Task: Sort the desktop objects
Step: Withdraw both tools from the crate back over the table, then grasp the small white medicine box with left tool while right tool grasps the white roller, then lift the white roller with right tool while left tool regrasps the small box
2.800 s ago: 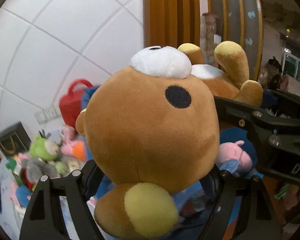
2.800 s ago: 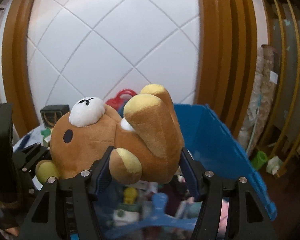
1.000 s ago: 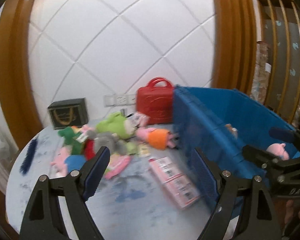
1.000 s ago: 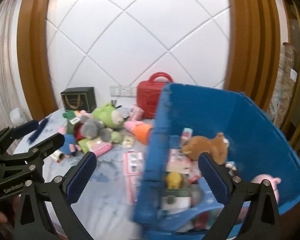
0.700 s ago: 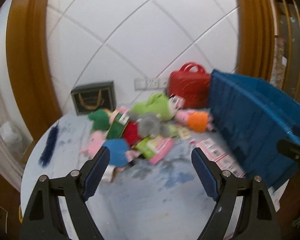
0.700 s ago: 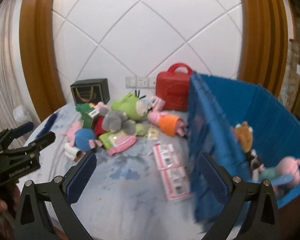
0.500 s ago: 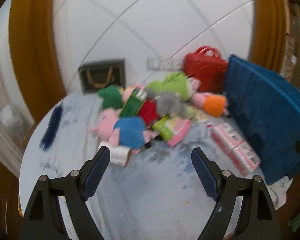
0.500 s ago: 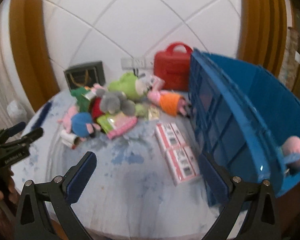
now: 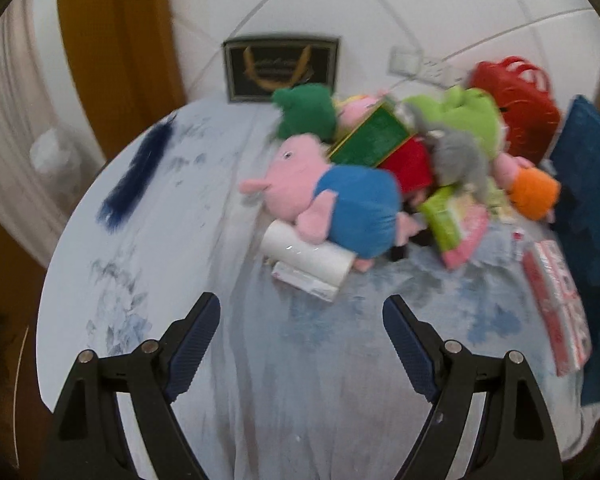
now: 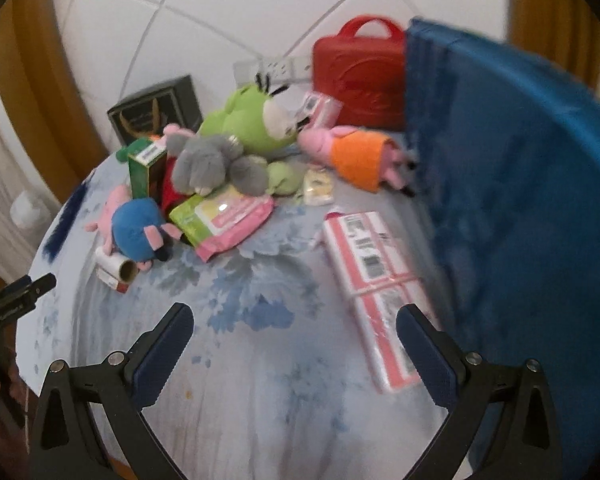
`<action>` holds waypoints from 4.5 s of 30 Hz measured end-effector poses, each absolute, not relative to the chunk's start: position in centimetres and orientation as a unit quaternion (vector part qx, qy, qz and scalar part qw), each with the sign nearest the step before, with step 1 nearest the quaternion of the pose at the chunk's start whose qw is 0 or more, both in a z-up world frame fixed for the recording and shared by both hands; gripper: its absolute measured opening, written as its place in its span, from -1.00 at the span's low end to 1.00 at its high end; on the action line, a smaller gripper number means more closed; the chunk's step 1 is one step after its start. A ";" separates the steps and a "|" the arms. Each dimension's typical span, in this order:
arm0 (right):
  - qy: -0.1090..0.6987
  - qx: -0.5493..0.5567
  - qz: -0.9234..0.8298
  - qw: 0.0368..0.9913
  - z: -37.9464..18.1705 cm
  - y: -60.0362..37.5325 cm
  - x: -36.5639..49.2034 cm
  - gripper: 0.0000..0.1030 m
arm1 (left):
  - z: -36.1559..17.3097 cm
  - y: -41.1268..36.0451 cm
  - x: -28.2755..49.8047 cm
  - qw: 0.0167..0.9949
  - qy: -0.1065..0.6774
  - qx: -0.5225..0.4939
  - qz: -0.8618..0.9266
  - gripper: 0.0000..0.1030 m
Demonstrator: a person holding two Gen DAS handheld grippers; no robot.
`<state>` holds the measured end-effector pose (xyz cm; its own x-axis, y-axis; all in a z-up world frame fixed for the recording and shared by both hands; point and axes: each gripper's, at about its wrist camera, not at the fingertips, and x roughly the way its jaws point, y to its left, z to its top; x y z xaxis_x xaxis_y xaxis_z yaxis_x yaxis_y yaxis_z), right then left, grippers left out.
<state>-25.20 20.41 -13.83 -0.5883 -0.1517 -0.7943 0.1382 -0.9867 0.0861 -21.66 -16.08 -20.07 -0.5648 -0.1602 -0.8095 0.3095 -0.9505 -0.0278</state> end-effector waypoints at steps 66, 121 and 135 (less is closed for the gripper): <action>0.159 0.572 -0.744 0.307 -30.5 -13.3 -36.5 -0.07 | -32.3 -26.3 -29.2 0.073 0.123 0.521 -0.842 -0.43; 0.078 0.456 -0.850 0.251 -18.2 0.7 -25.4 -0.13 | -23.6 -20.0 -20.0 0.118 0.092 0.444 -0.883 -0.73; 0.086 0.498 -0.818 0.275 -30.8 -6.8 -31.0 -0.12 | -30.9 -21.5 -25.9 0.109 0.072 0.453 -0.882 0.09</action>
